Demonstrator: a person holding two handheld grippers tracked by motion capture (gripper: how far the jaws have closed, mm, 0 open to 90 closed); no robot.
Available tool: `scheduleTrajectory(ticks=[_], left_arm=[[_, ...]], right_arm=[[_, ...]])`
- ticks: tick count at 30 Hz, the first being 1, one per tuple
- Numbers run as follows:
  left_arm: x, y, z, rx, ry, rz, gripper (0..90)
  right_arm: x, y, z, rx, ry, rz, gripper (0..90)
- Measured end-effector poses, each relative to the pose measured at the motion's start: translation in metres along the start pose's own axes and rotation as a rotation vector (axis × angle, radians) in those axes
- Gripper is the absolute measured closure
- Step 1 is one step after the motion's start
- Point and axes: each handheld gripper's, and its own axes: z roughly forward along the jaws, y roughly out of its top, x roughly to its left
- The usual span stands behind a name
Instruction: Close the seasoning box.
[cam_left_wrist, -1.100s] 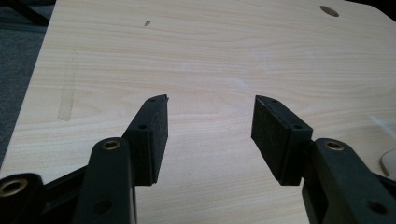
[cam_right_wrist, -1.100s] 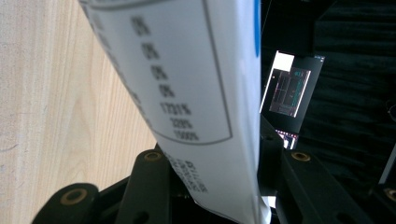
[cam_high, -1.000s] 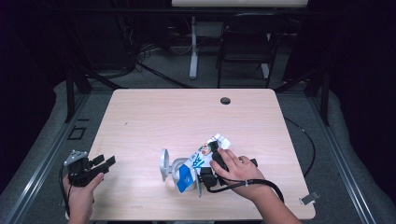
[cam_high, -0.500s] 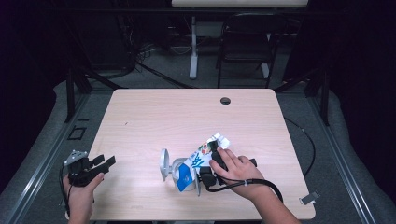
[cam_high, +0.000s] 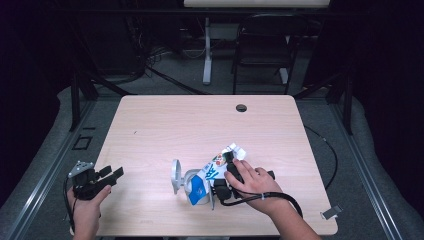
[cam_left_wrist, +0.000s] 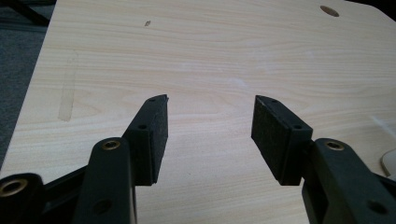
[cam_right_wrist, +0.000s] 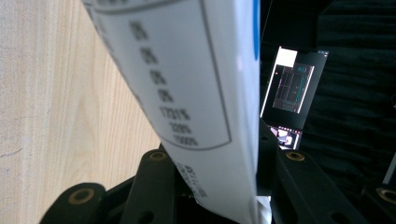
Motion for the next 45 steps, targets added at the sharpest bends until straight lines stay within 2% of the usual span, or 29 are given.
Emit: scheduleTrajectory(ticks=[8,12,23,24,33,41,43,45], left_arm=[[0.0005,-0.0006,0.0006,-0.003,0.001,-0.001,46.7],[0.0005,-0.0006,0.0006,-0.004,0.001,-0.001,46.7],[0.0005,-0.0005,0.0004,-0.007,0.003,-0.002,46.7],[0.0006,-0.0006,0.0004,-0.007,0.003,-0.001,46.7],[0.0007,-0.0007,0.0007,-0.007,0.004,0.000,46.7],[0.0009,-0.0006,0.0007,-0.009,0.005,-0.001,46.7],[0.0007,-0.0006,0.0007,-0.008,0.004,0.000,46.7],[0.0007,-0.0006,0.0006,-0.008,0.004,0.000,46.7]], right_arm=[[0.0013,0.0002,0.0003,-0.006,0.016,0.016,70.1],[0.0006,0.0001,-0.0006,0.009,0.027,0.022,70.7],[0.0015,-0.0011,0.0013,-0.005,0.046,0.054,71.7],[0.0011,-0.0007,0.0002,0.012,0.048,0.048,71.7],[0.0016,-0.0020,0.0010,-0.003,0.064,0.076,72.6],[0.0009,-0.0030,0.0007,-0.012,0.062,0.077,73.0],[-0.0006,-0.0025,-0.0008,0.007,0.062,0.068,73.1],[0.0003,-0.0030,0.0002,-0.002,0.077,0.087,73.1]])
